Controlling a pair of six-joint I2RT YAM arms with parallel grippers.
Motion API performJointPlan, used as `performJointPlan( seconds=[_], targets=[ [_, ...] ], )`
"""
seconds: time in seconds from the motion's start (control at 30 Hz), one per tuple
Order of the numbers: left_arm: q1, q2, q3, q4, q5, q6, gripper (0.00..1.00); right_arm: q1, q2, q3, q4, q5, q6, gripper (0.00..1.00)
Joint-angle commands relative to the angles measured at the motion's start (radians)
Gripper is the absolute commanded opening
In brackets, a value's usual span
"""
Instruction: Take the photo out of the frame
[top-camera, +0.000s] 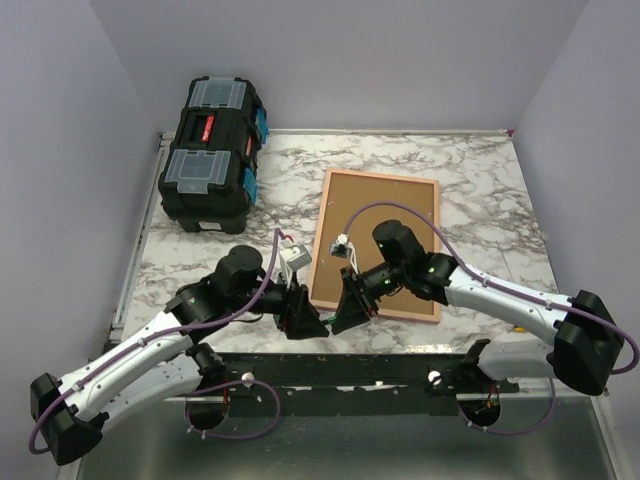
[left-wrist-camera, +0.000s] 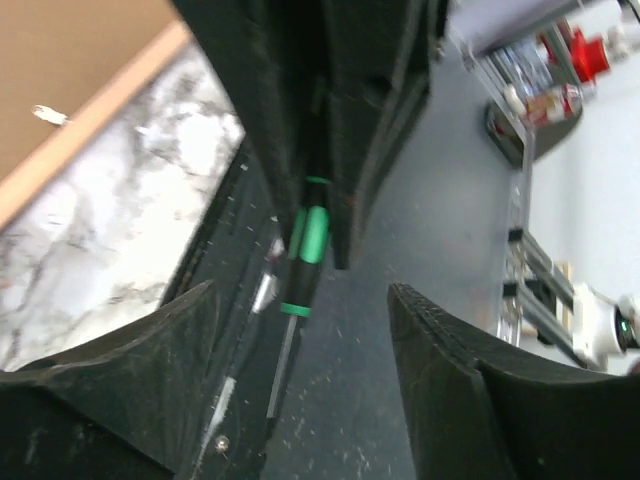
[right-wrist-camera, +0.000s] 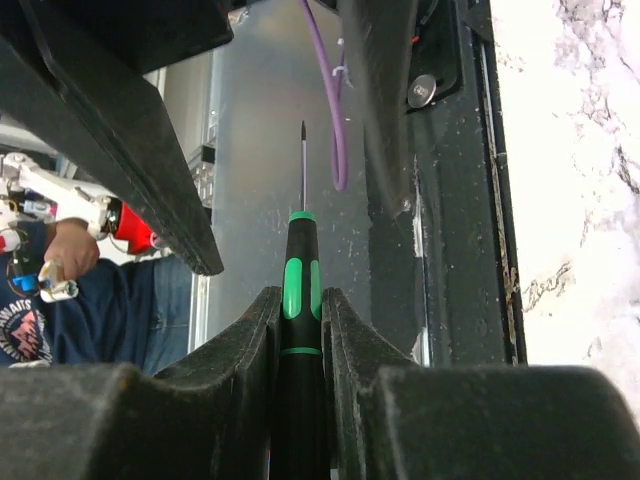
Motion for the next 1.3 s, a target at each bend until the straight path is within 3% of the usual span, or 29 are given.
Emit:
performJointPlan(
  seconds=[0.0, 0.1, 0.27, 0.33, 0.37, 0.47, 0.53, 0.6, 0.77, 0.9, 1.03, 1.27],
  targets=[
    [-0.077, 0.009, 0.024, -0.005, 0.138, 0.045, 0.64, 0.011, -0.002, 0.015, 0.060, -0.048, -0.009, 0.01],
    [-0.096, 0.017, 0.015, 0.041, 0.197, 0.029, 0.51, 0.017, 0.001, 0.019, 0.072, -0.060, -0.004, 0.01],
    [-0.102, 0.021, 0.024, 0.025, 0.194, 0.044, 0.00, 0.022, -0.003, 0.026, 0.088, -0.060, -0.004, 0.01],
    [-0.104, 0.001, 0.026, -0.007, 0.127, 0.054, 0.00, 0.022, -0.004, 0.029, 0.107, -0.058, 0.021, 0.02],
    [-0.104, -0.012, 0.027, -0.019, 0.078, 0.057, 0.00, 0.022, -0.008, 0.030, 0.114, -0.027, 0.038, 0.14],
    [-0.104, -0.064, 0.022, -0.033, -0.039, 0.043, 0.00, 0.022, -0.034, 0.018, 0.151, 0.133, 0.133, 0.61],
    [-0.102, -0.091, 0.017, -0.029, -0.097, 0.023, 0.00, 0.022, -0.048, -0.017, 0.234, 0.234, 0.247, 0.74],
    [-0.102, -0.110, 0.008, -0.011, -0.127, -0.007, 0.00, 0.022, -0.061, -0.079, 0.364, 0.300, 0.380, 0.79],
    [-0.102, -0.134, -0.009, 0.034, -0.175, -0.073, 0.00, 0.022, -0.096, -0.214, 0.680, 0.408, 0.638, 0.81],
    [-0.102, -0.145, -0.021, 0.070, -0.206, -0.121, 0.00, 0.023, -0.103, -0.271, 0.843, 0.388, 0.691, 0.73],
    [-0.100, -0.121, -0.004, 0.061, -0.210, -0.135, 0.00, 0.023, -0.114, -0.260, 0.808, 0.397, 0.663, 0.59],
    [-0.093, -0.115, 0.010, 0.048, -0.216, -0.128, 0.00, 0.024, -0.101, -0.262, 0.841, 0.361, 0.660, 0.47]
  ],
)
